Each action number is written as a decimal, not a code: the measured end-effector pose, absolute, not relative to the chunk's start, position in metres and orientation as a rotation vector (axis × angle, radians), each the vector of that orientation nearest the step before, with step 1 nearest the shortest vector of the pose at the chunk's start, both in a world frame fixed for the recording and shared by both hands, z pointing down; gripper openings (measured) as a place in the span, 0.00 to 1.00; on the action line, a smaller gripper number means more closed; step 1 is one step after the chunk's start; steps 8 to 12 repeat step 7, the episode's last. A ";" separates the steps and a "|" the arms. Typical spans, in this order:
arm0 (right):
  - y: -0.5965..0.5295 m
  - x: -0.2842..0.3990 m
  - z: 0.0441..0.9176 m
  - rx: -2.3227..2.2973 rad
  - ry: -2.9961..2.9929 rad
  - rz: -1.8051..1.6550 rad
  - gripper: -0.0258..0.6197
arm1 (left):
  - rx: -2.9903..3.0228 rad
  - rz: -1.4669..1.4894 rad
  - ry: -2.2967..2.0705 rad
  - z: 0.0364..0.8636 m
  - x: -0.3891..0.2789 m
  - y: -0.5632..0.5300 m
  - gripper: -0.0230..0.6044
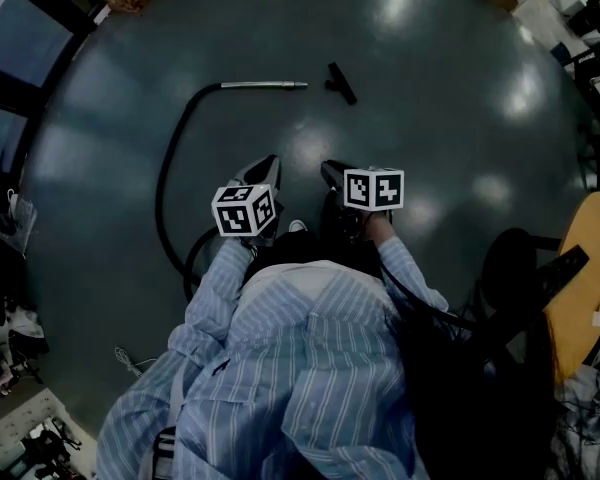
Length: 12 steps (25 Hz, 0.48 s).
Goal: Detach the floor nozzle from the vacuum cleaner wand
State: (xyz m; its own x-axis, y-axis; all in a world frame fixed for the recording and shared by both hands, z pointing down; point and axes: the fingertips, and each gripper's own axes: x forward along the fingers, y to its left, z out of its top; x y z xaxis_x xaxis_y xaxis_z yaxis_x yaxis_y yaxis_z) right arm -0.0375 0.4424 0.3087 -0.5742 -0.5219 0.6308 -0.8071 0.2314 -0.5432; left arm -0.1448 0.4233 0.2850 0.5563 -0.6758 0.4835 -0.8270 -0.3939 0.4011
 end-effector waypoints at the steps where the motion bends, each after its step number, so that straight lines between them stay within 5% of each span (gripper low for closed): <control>1: 0.443 -0.039 0.309 1.234 -2.194 1.266 0.12 | 2.179 0.317 -1.205 0.285 -0.147 0.423 0.06; 12: 0.442 -0.046 0.306 1.234 -2.198 1.257 0.12 | 2.174 0.304 -1.215 0.283 -0.157 0.422 0.06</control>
